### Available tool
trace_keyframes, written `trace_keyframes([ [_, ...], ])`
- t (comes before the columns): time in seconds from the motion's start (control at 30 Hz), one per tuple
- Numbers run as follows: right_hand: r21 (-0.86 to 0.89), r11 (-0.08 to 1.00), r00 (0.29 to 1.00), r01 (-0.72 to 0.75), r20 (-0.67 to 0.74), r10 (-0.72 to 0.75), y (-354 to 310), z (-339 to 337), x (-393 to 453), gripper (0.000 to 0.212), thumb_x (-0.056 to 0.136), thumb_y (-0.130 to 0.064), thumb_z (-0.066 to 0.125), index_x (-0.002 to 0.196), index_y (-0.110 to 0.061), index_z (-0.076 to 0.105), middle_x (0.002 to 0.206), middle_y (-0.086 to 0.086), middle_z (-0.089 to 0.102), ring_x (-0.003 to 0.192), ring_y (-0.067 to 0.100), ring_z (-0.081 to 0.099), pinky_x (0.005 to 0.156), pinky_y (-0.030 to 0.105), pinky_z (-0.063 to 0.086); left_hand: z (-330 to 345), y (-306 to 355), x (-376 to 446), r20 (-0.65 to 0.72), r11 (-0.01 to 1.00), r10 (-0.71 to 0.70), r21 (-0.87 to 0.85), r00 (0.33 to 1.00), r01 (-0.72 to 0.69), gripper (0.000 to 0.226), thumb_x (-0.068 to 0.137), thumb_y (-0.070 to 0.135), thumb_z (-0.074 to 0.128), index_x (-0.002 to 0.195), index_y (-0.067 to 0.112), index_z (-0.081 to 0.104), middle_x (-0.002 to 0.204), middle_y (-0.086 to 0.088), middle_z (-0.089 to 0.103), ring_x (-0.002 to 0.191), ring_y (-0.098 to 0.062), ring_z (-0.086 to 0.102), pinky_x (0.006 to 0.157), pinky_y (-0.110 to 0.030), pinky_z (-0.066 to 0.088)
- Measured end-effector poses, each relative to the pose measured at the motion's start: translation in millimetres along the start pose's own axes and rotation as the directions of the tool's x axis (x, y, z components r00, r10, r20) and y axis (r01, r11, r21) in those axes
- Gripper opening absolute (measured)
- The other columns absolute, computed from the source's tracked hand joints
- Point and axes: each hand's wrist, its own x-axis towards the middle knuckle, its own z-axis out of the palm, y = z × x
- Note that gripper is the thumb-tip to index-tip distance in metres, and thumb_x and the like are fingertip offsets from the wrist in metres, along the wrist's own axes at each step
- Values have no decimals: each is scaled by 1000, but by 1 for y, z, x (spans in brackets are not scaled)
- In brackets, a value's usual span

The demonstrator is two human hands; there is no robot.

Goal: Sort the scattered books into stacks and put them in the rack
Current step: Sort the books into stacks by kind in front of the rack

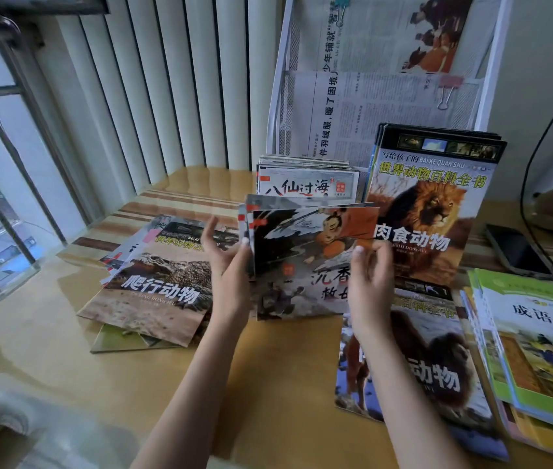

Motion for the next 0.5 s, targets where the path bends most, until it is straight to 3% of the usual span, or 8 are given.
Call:
trace_keyframes([
  [0.03, 6, 1000, 999, 7, 41, -8, -1, 3, -1, 9, 99, -22, 43, 90, -21, 41, 68, -11, 39, 51, -1, 39, 51, 17, 31, 3, 1, -2, 10, 999, -50, -9, 999, 50, 38, 92, 38, 51, 128, 32, 41, 112, -5, 66, 103, -17, 61, 94, -39, 48],
  [0.1, 39, 999, 997, 1, 82, -4, -3, 6, -3, 9, 99, -22, 43, 100, -15, 38, 72, -10, 42, 54, -2, 42, 53, 19, 33, 8, 4, -8, 62, 998, -59, -5, 996, 59, 51, 82, 58, 47, 125, 29, 51, 127, -5, 58, 119, -22, 54, 103, -50, 41],
  [0.17, 122, 992, 996, -13, 87, 2, -4, 6, -2, 17, 98, -20, 45, 112, -19, 36, 85, -7, 55, 59, 0, 47, 54, 23, 37, 13, 7, -15, 82, 995, 48, 87, 995, -55, 48, 82, 56, 48, 120, 27, 54, 120, 1, 61, 113, -15, 56, 99, -43, 45],
  [0.23, 221, 975, 998, -8, 70, -8, -9, 6, -3, 34, 98, -18, 47, 126, -26, 31, 116, -11, 58, 76, 12, 52, 62, 24, 44, 16, 8, -20, 66, 972, 163, 158, 984, -172, 33, 86, 40, 57, 113, 22, 53, 103, 11, 63, 95, -10, 60, 87, -36, 50],
  [0.27, 251, 968, 998, -16, 66, 0, -13, 5, -3, 40, 98, -17, 47, 131, -28, 29, 130, -11, 51, 89, 14, 53, 71, 24, 47, 16, 7, -20, 60, 959, 205, 185, 977, -213, 29, 86, 32, 60, 110, 18, 49, 94, 18, 62, 85, -6, 60, 79, -32, 51],
  [0.33, 274, 959, 993, -75, 106, 47, -11, 7, -4, 43, 98, -17, 47, 136, -29, 30, 136, -21, 40, 114, -1, 48, 96, 19, 41, 15, 4, -18, 49, 940, 245, 231, 968, -250, 32, 85, 27, 63, 106, 20, 40, 90, 18, 59, 77, -5, 59, 70, -30, 52],
  [0.4, 244, 954, 974, -173, 185, 130, -5, 11, -5, 45, 97, -30, 49, 139, -23, 34, 140, -19, 37, 129, -2, 36, 109, 25, 31, 13, -1, -14, 48, 915, 237, 326, 970, -240, 49, 79, 38, 68, 113, 25, 35, 108, 5, 58, 98, -15, 59, 84, -42, 51],
  [0.5, 171, 961, 951, -216, 260, 168, -1, 11, -3, 42, 91, -39, 49, 124, -14, 43, 128, -4, 47, 119, 14, 44, 102, 30, 33, 11, -13, -11, 70, 839, 214, 498, 974, -220, 67, 75, 40, 73, 126, 24, 33, 124, 1, 50, 118, -16, 50, 98, -45, 43],
])
